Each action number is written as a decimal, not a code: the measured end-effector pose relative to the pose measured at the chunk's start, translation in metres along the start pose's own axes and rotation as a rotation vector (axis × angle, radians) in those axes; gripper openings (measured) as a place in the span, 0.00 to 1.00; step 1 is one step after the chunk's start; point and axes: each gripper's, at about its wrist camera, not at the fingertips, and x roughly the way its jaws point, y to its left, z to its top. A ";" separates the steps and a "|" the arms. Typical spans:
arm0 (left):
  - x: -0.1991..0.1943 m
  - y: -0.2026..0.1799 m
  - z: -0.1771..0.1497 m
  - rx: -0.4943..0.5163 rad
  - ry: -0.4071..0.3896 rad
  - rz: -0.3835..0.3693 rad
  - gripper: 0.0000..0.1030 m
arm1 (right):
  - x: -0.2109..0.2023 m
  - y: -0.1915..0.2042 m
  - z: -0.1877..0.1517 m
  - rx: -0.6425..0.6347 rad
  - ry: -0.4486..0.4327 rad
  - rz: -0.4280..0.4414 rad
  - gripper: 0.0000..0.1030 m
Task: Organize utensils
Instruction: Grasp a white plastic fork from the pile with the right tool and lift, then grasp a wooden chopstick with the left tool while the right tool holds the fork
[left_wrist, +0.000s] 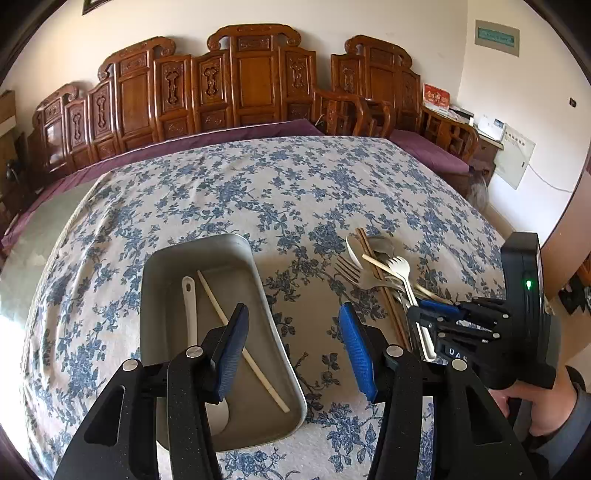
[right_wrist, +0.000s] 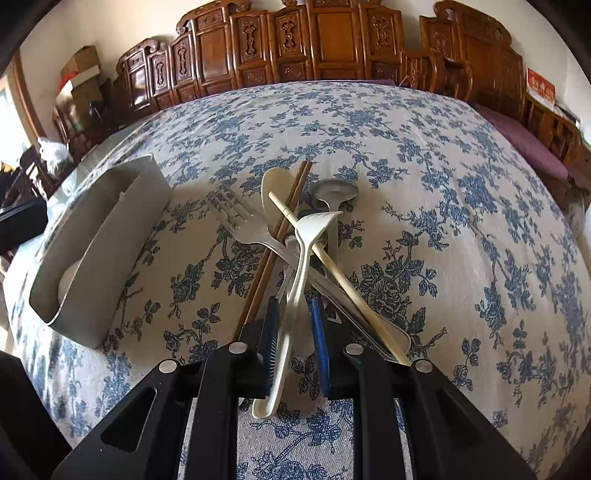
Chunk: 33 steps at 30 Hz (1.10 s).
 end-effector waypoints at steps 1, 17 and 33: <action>0.000 -0.001 0.000 0.002 0.001 0.001 0.47 | 0.000 0.000 0.000 0.002 0.000 -0.001 0.19; 0.001 -0.020 -0.009 0.038 -0.001 0.015 0.47 | -0.042 -0.023 0.006 0.030 -0.103 0.071 0.04; 0.020 -0.072 0.004 0.045 0.019 -0.003 0.47 | -0.055 -0.114 0.028 0.046 -0.143 -0.049 0.04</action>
